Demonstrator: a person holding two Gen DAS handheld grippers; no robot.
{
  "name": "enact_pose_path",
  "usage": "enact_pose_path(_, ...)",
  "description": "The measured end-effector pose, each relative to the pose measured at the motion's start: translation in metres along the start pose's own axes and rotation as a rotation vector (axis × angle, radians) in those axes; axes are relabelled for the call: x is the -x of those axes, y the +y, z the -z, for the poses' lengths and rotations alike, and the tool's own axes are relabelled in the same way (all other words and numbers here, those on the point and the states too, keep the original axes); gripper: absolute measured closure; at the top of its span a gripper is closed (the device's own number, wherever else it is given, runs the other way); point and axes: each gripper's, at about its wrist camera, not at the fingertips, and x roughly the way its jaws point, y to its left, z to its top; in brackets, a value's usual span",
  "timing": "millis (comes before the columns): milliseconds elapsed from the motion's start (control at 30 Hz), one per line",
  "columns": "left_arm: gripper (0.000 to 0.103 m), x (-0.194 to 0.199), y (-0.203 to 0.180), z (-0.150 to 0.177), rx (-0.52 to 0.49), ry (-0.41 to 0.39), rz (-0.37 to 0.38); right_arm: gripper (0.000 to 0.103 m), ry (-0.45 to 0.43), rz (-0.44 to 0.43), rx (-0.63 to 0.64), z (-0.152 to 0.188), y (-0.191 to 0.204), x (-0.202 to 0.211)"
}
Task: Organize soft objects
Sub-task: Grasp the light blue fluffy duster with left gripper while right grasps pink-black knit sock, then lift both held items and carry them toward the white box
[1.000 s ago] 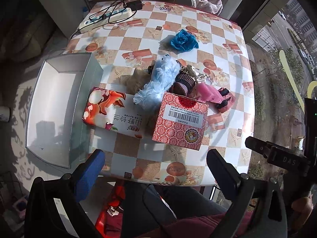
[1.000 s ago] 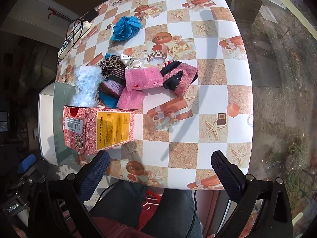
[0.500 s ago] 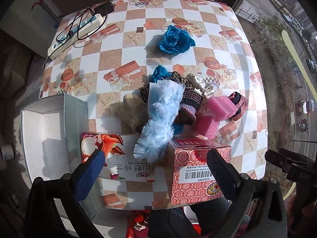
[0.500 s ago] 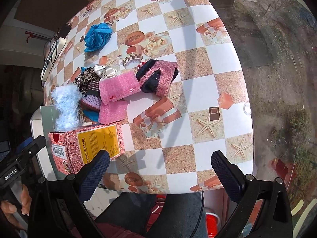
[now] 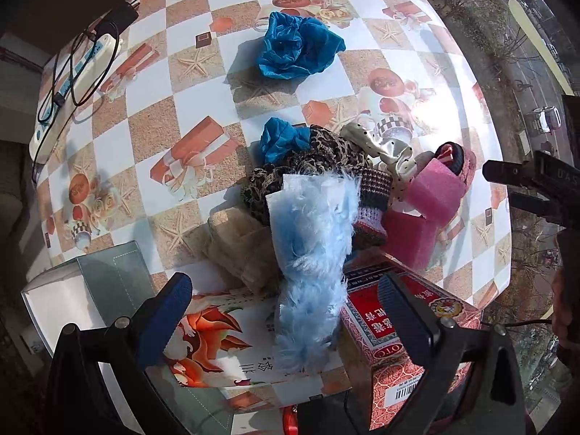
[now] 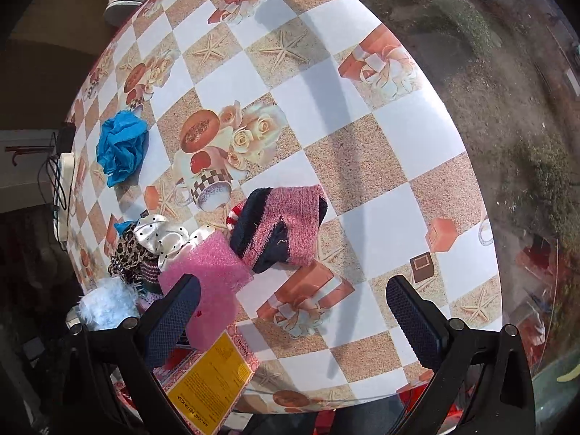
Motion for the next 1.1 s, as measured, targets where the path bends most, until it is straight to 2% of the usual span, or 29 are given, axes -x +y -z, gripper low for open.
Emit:
enact_pose_path(100, 0.001, -0.008, -0.002, -0.003, -0.039, 0.011, -0.033, 0.000, 0.008, -0.002, -0.036, -0.011, 0.001, -0.016)
enact_pose_path(300, 0.014, -0.029, 0.002, -0.011, -0.061, 0.082, -0.024, 0.000, 0.031, -0.001, -0.066, -0.023, 0.005, -0.042)
enact_pose_path(400, 0.030, -0.037, 0.003, -0.013, -0.072, 0.119, 0.002, 0.002, 0.045, 0.011, -0.063, -0.024, 0.008, -0.051)
enact_pose_path(467, 0.052, -0.039, 0.002, -0.013, -0.077, 0.129, 0.031, 0.020, 0.060, 0.022, -0.054, -0.022, 0.010, -0.055)
enact_pose_path(500, 0.060, -0.040, 0.002, -0.012, -0.072, 0.128, 0.047, 0.033, 0.075, 0.013, -0.050, -0.020, 0.011, -0.059)
enact_pose_path(533, 0.073, -0.038, 0.003, -0.012, -0.064, 0.120, 0.065, 0.046, 0.086, -0.001, -0.051, -0.019, 0.011, -0.061)
enact_pose_path(667, 0.075, -0.019, 0.005, -0.008, -0.041, 0.014, 0.061, 0.055, 0.057, -0.004, -0.040, -0.014, 0.011, -0.050)
enact_pose_path(800, 0.076, 0.003, 0.007, -0.007, -0.004, -0.078, 0.068, 0.055, -0.004, 0.009, 0.017, -0.007, 0.012, -0.028)
enact_pose_path(1100, 0.076, 0.044, -0.007, -0.007, 0.051, -0.225, 0.006, 0.055, -0.112, -0.008, 0.117, 0.005, 0.011, 0.024)
